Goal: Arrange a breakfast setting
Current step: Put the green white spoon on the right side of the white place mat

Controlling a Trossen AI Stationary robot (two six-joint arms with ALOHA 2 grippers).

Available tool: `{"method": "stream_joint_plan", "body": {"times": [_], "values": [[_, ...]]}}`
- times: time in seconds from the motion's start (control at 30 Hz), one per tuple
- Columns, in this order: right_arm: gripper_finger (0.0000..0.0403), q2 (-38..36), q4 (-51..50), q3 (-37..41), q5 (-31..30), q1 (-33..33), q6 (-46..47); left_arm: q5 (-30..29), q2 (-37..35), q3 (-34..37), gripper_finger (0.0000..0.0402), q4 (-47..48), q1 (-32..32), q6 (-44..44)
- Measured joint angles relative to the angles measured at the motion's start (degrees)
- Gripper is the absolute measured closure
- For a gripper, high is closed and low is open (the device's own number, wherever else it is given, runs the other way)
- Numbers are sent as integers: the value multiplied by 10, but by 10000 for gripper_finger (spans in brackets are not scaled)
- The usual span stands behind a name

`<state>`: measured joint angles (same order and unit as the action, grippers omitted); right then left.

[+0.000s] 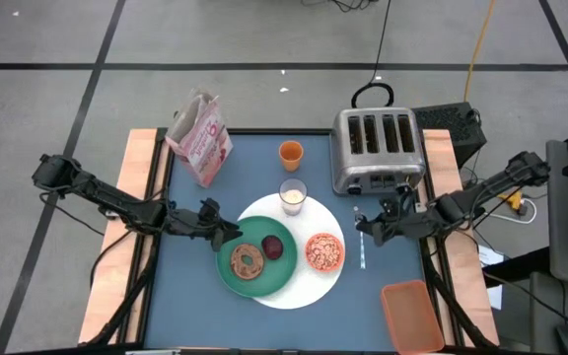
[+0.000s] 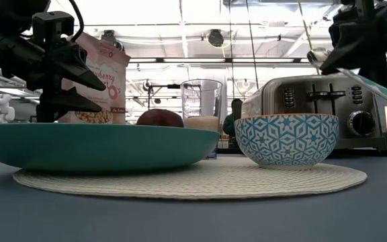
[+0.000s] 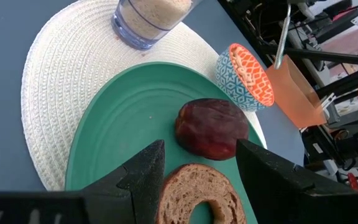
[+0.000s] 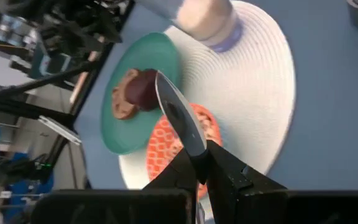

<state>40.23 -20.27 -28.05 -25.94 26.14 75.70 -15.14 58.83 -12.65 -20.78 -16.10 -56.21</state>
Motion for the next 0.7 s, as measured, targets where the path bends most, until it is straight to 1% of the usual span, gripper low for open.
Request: {"method": "stream_joint_plan", "body": {"times": [0.07,0.3,0.37,0.63,0.7], "values": [[389,6,-3,0,-13,5,3,0,0,0,199,0,0,0],[389,28,-8,0,-16,9,6,0,0,0,199,0,0,2],[389,38,-13,0,-27,10,18,0,0,0,199,0,0,2],[389,91,-11,0,-23,10,60,0,0,0,199,0,0,3],[389,102,-11,0,-14,10,66,0,0,0,199,0,0,3]]}}
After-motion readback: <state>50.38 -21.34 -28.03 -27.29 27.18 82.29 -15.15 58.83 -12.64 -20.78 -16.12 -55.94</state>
